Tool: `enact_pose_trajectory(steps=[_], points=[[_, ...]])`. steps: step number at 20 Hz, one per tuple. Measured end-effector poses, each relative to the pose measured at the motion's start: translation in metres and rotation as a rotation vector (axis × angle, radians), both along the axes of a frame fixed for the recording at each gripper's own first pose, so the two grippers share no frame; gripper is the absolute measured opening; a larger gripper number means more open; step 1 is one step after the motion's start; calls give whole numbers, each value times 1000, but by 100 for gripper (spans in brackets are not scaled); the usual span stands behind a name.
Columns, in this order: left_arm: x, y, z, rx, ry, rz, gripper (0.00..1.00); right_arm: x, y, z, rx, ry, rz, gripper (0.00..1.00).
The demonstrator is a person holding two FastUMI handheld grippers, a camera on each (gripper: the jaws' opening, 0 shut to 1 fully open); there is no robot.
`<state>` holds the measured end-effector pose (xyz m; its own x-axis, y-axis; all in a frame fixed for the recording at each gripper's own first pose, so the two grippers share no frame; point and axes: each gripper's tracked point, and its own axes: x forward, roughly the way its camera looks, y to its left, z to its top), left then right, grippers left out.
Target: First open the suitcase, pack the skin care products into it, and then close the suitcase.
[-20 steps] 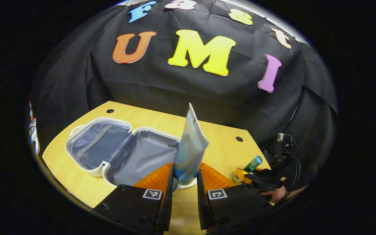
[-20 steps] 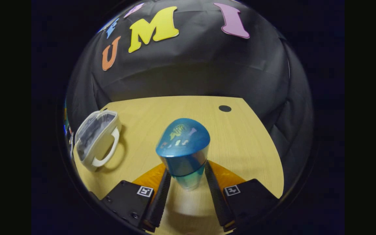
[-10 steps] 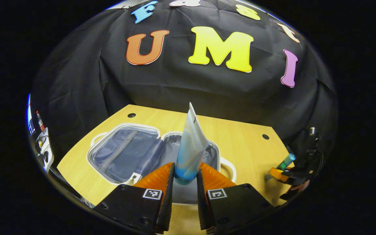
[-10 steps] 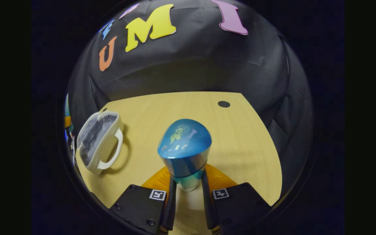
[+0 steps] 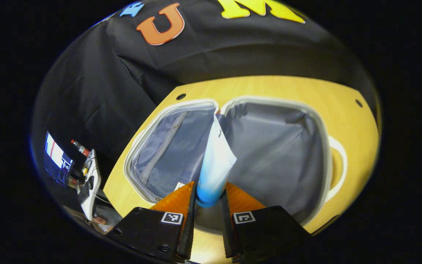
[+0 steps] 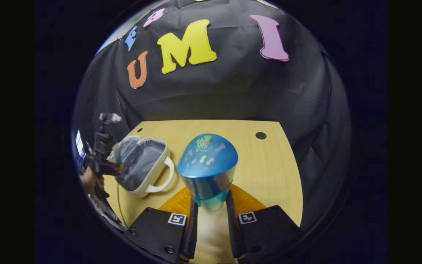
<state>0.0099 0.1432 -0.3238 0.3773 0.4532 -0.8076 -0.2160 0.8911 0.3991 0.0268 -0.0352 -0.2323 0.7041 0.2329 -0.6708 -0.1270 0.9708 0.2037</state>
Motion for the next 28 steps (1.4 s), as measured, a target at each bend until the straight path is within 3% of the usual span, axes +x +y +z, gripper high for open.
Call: enact_pose_trajectory(steps=[3,4,6,7,8,12,18,21,22,24,27,28], points=[[1,9,-22,60,132,35,36,-1,1,14,4,-23,2,35],[2,8,-29,55,156,53,41,-1,1,15,6,-27,3,35],[1,7,-37,58,218,87,31,-1,6,17,31,-26,2,35],[0,9,-41,65,241,106,36,-4,5,17,31,-27,4,35],[1,9,-42,76,262,124,32,-5,4,18,29,-31,8,35],[-1,9,-48,60,353,212,40,-13,0,19,49,-40,14,32],[0,4,-53,10,399,203,47,-28,-10,24,31,-71,23,35],[4,-9,-50,-76,323,192,58,-34,-2,25,35,-77,46,31],[4,-15,-49,-112,301,182,76,-34,5,26,37,-81,61,31],[3,-24,-40,-184,247,183,99,-31,26,25,40,-79,98,31],[15,-25,-1,-290,31,166,99,-26,71,33,60,-78,170,35],[16,-24,20,-337,-63,137,99,-20,89,37,65,-80,196,31]])
